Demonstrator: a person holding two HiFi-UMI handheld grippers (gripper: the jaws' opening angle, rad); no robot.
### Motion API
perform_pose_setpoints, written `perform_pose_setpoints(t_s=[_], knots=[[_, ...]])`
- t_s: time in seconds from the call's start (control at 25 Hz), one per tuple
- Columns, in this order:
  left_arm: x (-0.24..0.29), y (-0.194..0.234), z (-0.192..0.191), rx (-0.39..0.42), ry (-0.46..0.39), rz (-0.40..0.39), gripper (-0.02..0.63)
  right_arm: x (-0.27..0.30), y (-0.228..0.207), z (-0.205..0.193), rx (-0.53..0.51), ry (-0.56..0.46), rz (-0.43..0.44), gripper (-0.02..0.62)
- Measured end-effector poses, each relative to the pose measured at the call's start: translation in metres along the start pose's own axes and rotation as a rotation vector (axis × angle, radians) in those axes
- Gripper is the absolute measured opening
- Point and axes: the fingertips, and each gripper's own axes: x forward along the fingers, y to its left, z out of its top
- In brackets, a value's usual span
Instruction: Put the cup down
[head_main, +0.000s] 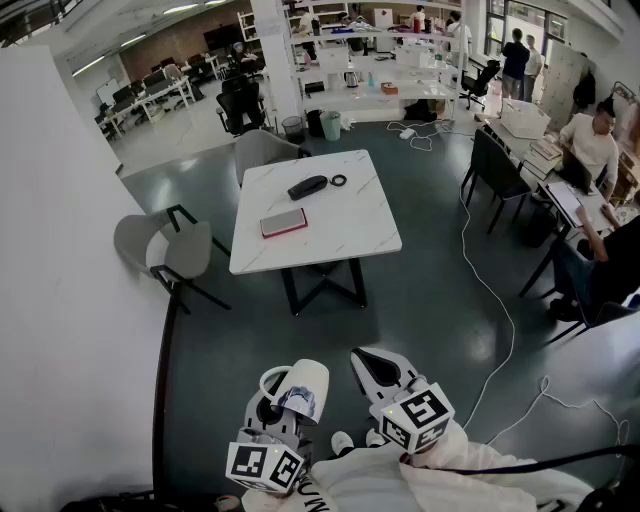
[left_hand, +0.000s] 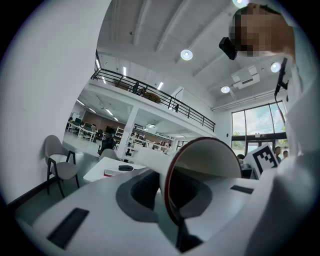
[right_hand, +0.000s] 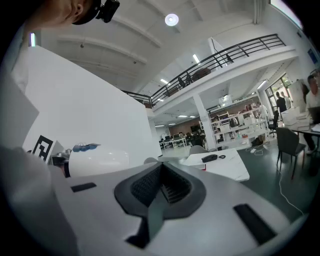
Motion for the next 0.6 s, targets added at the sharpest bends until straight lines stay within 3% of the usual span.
perform_pose_setpoints(t_s=[0.6], knots=[[0.019,0.001,-0.006,-0.001,-0.011,0.033,0.041,0.009,-0.026,-0.009,0.025,0.008,0.035,0.005]])
